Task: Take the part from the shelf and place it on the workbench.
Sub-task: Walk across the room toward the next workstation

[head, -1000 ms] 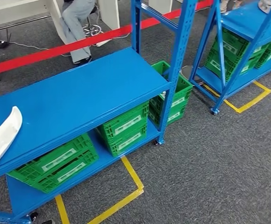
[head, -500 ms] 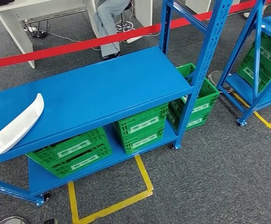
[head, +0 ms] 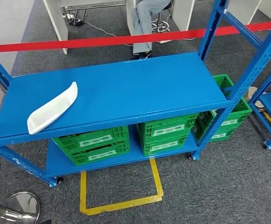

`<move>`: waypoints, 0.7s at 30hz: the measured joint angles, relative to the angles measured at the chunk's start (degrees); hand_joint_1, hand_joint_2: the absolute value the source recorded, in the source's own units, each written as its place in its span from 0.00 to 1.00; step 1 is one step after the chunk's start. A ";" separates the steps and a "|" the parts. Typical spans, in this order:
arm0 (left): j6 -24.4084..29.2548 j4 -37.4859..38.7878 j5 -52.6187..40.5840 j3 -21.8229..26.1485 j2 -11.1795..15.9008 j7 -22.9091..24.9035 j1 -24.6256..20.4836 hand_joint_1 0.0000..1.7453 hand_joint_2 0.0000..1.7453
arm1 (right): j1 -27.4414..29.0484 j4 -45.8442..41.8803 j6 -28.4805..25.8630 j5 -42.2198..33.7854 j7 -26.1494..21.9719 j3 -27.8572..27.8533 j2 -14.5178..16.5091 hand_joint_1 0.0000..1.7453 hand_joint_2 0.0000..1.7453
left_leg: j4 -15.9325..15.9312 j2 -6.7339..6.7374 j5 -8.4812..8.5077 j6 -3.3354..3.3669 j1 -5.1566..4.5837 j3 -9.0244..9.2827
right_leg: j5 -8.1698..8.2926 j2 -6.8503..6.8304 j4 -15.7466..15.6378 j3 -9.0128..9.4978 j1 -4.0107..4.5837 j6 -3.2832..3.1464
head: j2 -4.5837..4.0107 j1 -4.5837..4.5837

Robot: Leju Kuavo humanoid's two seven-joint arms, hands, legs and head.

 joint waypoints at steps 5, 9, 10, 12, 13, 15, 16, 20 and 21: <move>-0.02 0.00 -0.01 0.09 -0.15 -0.01 -0.27 0.00 0.00 | 0.27 0.00 0.08 0.02 0.02 -0.09 -0.12 0.00 0.00 | -0.10 -4.17 -0.62 0.31 0.33 1.00 | -4.35 5.15 13.53 -9.46 -0.36 0.90 | -0.01 0.23; -0.05 0.00 -0.02 0.29 -0.23 -0.01 -0.05 0.00 0.00 | 0.39 0.01 0.13 0.03 0.02 -0.15 -0.15 0.00 0.00 | 0.05 -7.60 -2.13 -0.68 0.70 2.88 | 4.03 7.69 2.70 -7.19 -0.84 1.19 | -0.01 0.26; -0.07 0.00 -0.03 0.34 -0.23 -0.02 -0.12 0.00 0.00 | 0.41 0.01 0.16 0.04 0.03 -0.16 -0.15 0.00 0.00 | 0.15 -8.35 -2.49 -1.04 0.76 2.97 | 4.70 8.67 0.61 -6.33 -0.92 0.87 | -0.01 0.28; -0.12 0.00 -0.03 0.42 -0.22 -0.03 -0.13 0.00 0.00 | 0.51 0.01 0.20 0.09 0.05 -0.20 -0.15 0.00 0.00 | 0.40 -9.43 -2.82 -1.67 0.84 2.94 | 4.19 8.94 -0.45 -5.76 -0.79 -0.32 | -0.01 0.28; -0.15 0.00 -0.03 0.44 -0.19 -0.03 -0.03 0.00 0.00 | 0.53 0.01 0.21 0.13 0.06 -0.20 -0.11 0.00 0.00 | 0.48 -9.62 -2.95 -1.90 0.89 2.95 | 4.56 8.38 -0.43 -5.29 -0.79 -0.85 | 0.00 0.25; -0.18 0.00 -0.01 0.49 -0.14 -0.03 0.05 0.00 0.00 | 0.55 0.02 0.22 0.21 0.03 -0.21 0.00 0.00 0.00 | 2.57 -7.47 -3.20 -2.40 0.78 2.11 | 4.63 7.28 -0.76 -4.31 -0.92 -1.48 | 0.01 0.06; -0.19 0.00 0.00 0.52 -0.11 -0.03 -0.07 0.00 0.00 | 0.52 0.02 0.19 0.22 0.01 -0.20 0.05 0.00 0.00 | 5.10 -5.86 -3.79 -2.74 0.76 0.67 | 4.46 6.78 -0.94 -3.82 -0.97 -1.73 | 0.01 -0.08; -0.08 0.00 -0.02 0.78 -0.12 -0.01 -0.37 0.00 0.00 | 0.50 0.02 -0.21 0.20 0.00 -0.21 0.06 0.00 0.00 | 16.18 -2.78 -7.25 -3.55 0.98 -7.24 | 2.94 5.21 -1.09 -2.28 -0.71 -2.32 | 0.01 -0.33; -0.04 0.00 -0.02 0.83 -0.12 0.00 -0.27 0.00 0.00 | 0.49 0.02 -0.26 0.19 0.00 -0.21 0.06 0.00 0.00 | 15.64 -2.74 -6.05 -3.45 0.98 -7.70 | 2.49 5.10 -1.09 -1.72 -0.66 -2.30 | 0.01 -0.33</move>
